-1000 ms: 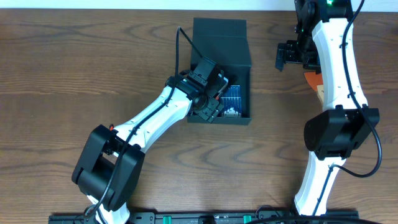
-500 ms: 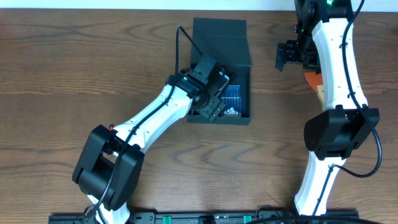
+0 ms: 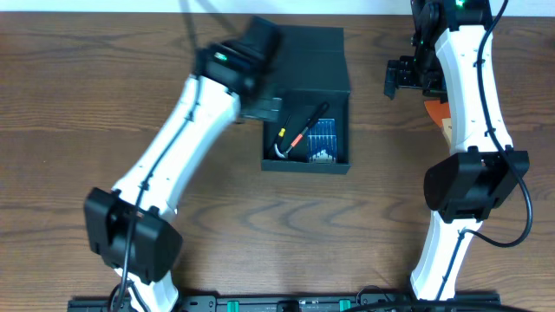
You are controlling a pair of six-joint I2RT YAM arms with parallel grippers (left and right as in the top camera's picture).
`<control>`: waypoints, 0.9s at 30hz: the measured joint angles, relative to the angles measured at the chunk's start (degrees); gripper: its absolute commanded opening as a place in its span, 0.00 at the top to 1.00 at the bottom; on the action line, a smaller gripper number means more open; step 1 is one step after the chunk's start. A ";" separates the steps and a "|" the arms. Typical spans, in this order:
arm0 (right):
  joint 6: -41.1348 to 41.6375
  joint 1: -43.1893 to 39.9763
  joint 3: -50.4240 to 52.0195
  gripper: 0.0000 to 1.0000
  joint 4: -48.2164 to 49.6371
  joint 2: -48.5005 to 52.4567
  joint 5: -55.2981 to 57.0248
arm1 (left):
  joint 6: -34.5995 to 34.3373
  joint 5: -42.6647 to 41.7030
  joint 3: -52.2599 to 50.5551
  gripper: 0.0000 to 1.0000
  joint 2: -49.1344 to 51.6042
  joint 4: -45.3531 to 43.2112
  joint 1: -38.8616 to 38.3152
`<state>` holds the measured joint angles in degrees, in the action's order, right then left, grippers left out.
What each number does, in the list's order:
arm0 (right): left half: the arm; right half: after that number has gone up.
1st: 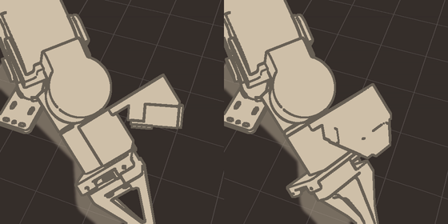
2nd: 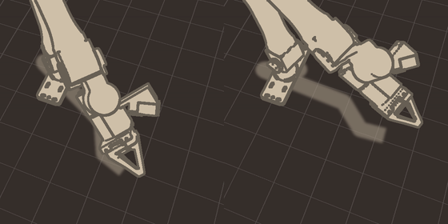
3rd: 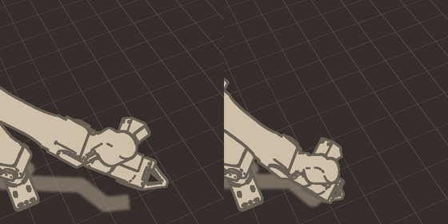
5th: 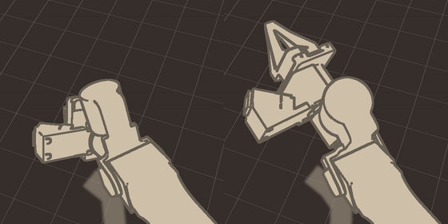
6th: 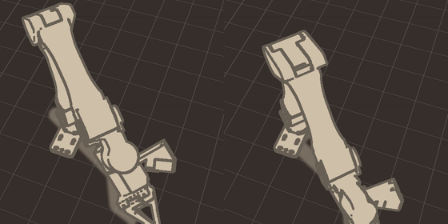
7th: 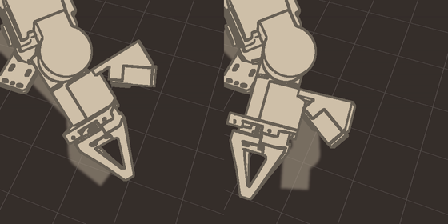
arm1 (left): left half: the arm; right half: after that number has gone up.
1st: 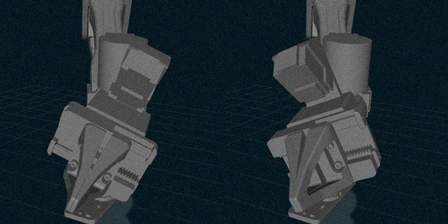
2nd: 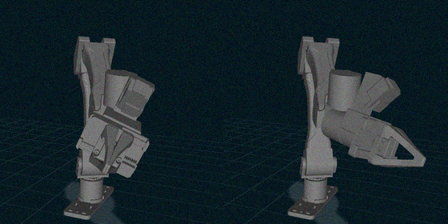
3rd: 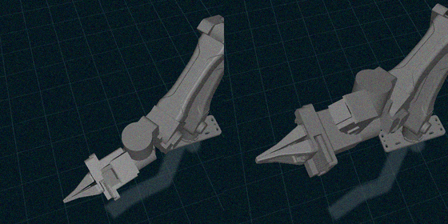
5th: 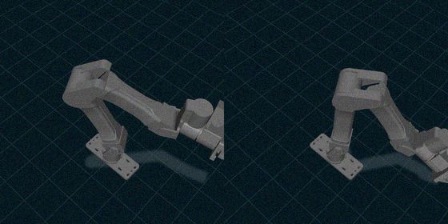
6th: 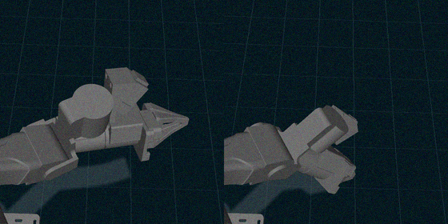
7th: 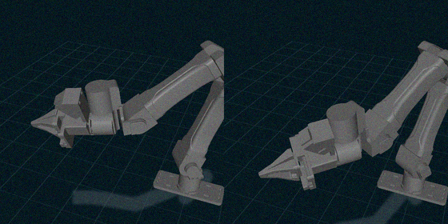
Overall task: Pack container
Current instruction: 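Move the left gripper back over the red-handled pliers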
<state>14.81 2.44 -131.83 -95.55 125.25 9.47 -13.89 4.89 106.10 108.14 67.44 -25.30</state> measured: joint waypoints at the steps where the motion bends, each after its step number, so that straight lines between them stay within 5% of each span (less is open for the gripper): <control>1: 0.00 0.00 0.00 0.01 0.00 0.00 -0.02 | -1.68 0.57 -0.07 0.11 0.09 1.86 1.88; 7: 0.00 0.00 0.00 0.01 0.00 0.00 0.00 | -5.66 2.71 -0.15 0.07 0.09 8.48 11.61; 14: 0.00 0.00 0.00 0.01 0.00 0.00 0.00 | -5.33 3.04 -4.37 0.05 0.09 8.13 13.14; 27: 0.00 0.00 0.00 0.01 0.00 0.00 0.00 | -2.86 2.45 -27.12 0.04 -4.20 -5.90 13.09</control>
<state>14.81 2.44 -131.83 -95.55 125.25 9.47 -16.75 7.33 78.98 103.94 61.54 -12.21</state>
